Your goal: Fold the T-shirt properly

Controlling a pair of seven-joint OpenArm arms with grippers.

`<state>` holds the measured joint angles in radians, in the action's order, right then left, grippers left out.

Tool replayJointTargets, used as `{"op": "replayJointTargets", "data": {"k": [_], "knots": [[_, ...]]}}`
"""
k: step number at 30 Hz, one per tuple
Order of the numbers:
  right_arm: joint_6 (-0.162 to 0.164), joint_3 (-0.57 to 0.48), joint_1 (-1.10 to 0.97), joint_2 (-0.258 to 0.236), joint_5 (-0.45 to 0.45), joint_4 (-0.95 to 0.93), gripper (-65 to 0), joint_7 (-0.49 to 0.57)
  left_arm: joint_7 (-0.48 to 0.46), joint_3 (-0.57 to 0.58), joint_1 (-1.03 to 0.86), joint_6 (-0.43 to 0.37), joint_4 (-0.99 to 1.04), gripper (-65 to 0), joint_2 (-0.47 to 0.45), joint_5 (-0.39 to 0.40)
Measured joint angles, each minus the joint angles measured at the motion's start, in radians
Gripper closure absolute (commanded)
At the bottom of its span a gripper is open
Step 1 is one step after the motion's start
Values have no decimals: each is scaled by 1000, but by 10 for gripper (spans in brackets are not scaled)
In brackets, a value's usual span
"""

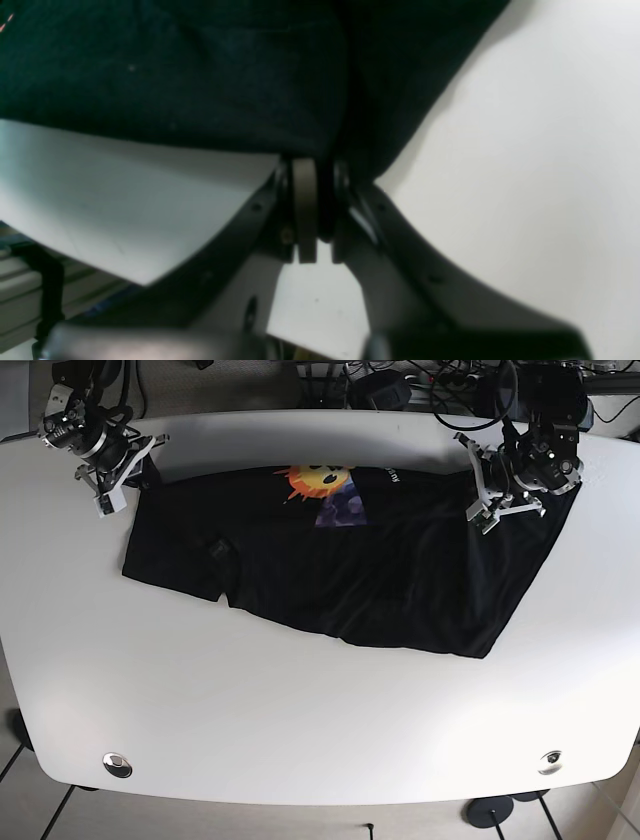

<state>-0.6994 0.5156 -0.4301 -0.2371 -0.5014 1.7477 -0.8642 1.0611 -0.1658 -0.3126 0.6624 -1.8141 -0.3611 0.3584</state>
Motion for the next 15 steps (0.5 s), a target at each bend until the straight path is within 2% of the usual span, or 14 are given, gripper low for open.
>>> {"op": "replayJointTargets", "data": {"k": [1,3,6,7,9,12,15], "knots": [[0,0,-5,7,3,10,-86,-1,1,0,0,0,0,-118,4,0],[0,0,-15,10,3,40,-228,-2,8,-3,0,0,-3,-237,3,0],[3,0,-23,7,4,75,-441,0,10,-4,-19,-3,-51,-336,3,-1],[3,0,-27,7,3,92,-488,0,11,-4,-30,-3,-75,-339,3,0],[3,1,-36,12,7,137,-533,-2,13,-4,-63,34,-139,-317,-3,7],[0,36,-31,43,-1,197,-533,0,6,-74,-73,38,-159,-239,1,100],[2,41,21,40,17,197,-533,-12,22,-223,-73,35,-159,-228,-2,121]]}}
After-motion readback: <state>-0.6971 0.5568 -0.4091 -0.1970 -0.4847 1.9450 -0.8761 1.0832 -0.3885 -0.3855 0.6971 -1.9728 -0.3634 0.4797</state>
